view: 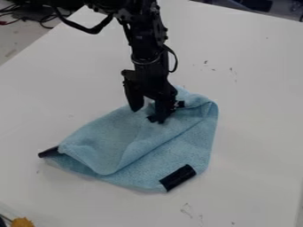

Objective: Unfold cloth from bottom right to top left

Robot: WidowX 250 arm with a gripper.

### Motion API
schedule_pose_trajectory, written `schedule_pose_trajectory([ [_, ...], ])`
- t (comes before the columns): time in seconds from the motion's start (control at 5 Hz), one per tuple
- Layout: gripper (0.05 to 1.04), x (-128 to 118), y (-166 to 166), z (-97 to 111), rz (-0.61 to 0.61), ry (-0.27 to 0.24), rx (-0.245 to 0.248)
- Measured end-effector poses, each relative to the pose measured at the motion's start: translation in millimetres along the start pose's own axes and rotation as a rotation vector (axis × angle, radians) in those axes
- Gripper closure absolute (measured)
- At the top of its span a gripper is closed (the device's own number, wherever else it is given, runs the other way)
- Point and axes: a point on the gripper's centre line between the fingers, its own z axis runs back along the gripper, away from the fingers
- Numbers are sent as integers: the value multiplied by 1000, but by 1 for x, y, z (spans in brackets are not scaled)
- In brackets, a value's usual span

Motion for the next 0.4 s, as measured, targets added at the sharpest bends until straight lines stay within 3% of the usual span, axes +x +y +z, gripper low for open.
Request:
schedule_pose_trajectory([
  [0.2, 141, -3, -2, -8, -11, 20, -16],
  [0.4, 420, -2, -2, -8, -15, 15, -19],
])
